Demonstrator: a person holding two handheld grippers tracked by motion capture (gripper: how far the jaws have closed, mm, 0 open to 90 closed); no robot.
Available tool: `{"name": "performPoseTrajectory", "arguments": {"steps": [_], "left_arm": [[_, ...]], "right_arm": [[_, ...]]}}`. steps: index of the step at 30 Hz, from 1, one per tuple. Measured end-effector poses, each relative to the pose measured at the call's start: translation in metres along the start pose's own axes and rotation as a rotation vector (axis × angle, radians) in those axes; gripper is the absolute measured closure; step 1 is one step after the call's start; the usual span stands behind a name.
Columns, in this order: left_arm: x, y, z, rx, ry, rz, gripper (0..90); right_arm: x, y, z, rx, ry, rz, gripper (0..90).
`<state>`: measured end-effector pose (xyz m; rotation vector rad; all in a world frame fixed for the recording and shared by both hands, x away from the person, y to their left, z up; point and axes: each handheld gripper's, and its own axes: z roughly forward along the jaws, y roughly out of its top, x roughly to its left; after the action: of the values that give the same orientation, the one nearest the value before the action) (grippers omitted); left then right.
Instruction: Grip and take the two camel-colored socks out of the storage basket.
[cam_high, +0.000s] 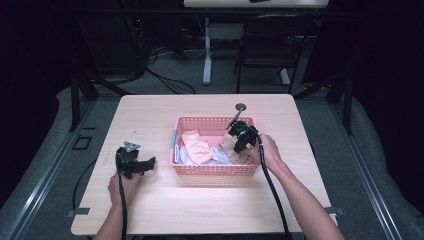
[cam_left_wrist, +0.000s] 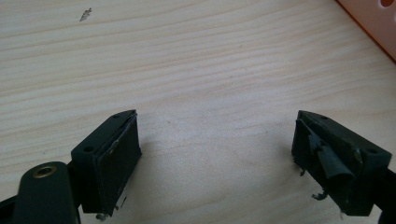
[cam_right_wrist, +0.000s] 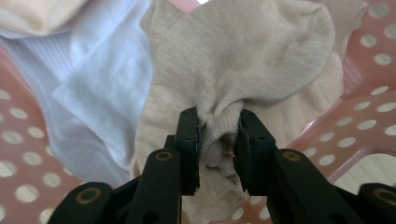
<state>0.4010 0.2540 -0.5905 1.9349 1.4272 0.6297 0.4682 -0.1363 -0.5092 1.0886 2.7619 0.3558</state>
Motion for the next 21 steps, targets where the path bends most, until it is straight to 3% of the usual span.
{"name": "performPoseTrajectory", "arguments": {"steps": [3,4,9,21], "left_arm": [[0.000,0.000,0.000,0.000,0.000,0.000,14.9],[0.000,0.000,0.000,0.000,0.000,0.000,14.9],[0.000,0.000,0.000,0.000,0.000,0.000,14.9],[0.000,0.000,0.000,0.000,0.000,0.000,14.9]], "right_arm": [[0.002,-0.002,-0.006,-0.044,0.020,0.018,72.0],[0.001,-0.002,-0.010,-0.025,0.024,-0.001,72.0],[0.002,-0.005,-0.019,-0.054,0.021,-0.008,73.7],[-0.004,-0.009,-0.045,-0.113,0.040,0.014,74.1]]}}
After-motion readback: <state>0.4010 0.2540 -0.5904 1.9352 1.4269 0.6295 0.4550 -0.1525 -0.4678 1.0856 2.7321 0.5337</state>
